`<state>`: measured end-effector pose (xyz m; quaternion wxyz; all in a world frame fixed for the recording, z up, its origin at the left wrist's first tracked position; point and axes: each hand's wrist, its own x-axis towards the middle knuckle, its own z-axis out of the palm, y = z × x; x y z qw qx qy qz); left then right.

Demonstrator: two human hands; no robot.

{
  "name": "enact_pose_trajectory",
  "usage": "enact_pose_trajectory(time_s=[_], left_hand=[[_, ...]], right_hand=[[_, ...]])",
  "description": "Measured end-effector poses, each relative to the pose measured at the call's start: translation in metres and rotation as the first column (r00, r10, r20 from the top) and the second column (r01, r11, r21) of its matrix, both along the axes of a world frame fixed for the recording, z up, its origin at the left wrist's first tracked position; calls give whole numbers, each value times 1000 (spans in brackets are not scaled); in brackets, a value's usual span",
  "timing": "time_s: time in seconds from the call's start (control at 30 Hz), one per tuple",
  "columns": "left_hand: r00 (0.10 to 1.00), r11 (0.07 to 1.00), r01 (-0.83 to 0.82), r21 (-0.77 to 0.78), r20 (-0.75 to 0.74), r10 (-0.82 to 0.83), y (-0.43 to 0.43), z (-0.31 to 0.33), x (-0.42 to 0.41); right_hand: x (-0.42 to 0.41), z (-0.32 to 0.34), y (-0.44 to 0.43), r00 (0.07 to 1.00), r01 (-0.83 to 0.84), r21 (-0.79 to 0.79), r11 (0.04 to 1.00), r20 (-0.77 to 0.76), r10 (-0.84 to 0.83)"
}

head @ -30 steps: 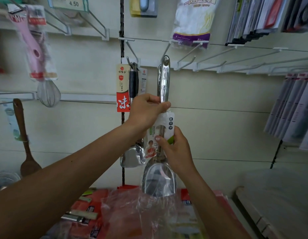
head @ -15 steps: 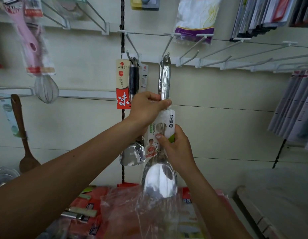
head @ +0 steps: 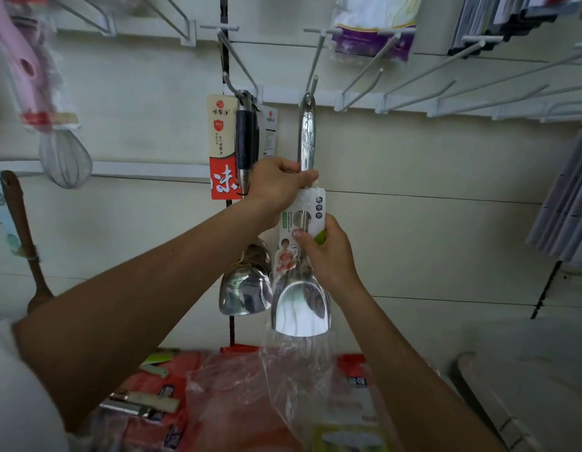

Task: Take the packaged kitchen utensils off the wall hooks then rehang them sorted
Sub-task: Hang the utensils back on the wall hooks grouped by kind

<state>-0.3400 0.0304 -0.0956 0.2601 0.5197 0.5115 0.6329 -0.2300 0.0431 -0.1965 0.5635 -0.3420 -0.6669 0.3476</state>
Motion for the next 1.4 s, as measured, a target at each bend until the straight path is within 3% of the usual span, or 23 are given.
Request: enact_pose_trajectory(time_s=[0.87, 1.0, 1.3, 1.4], left_hand=[[998, 998, -65, -4, -20, 65, 70, -2, -12], [989, 993, -91, 68, -108, 98, 59, -7, -15], [937, 989, -45, 141, -338, 91, -22, -14, -50], [818, 964, -87, 253, -535, 214, -78, -20, -86]], right_hand=[[-22, -5, 86, 998, 57, -40, 998, 27, -56], [-18, 0, 73, 995, 85, -48, 995, -51, -87], [-45, 9, 7, 938, 345, 252, 904, -61, -341], [-71, 7, -23, 928, 338, 422, 841, 2, -374]])
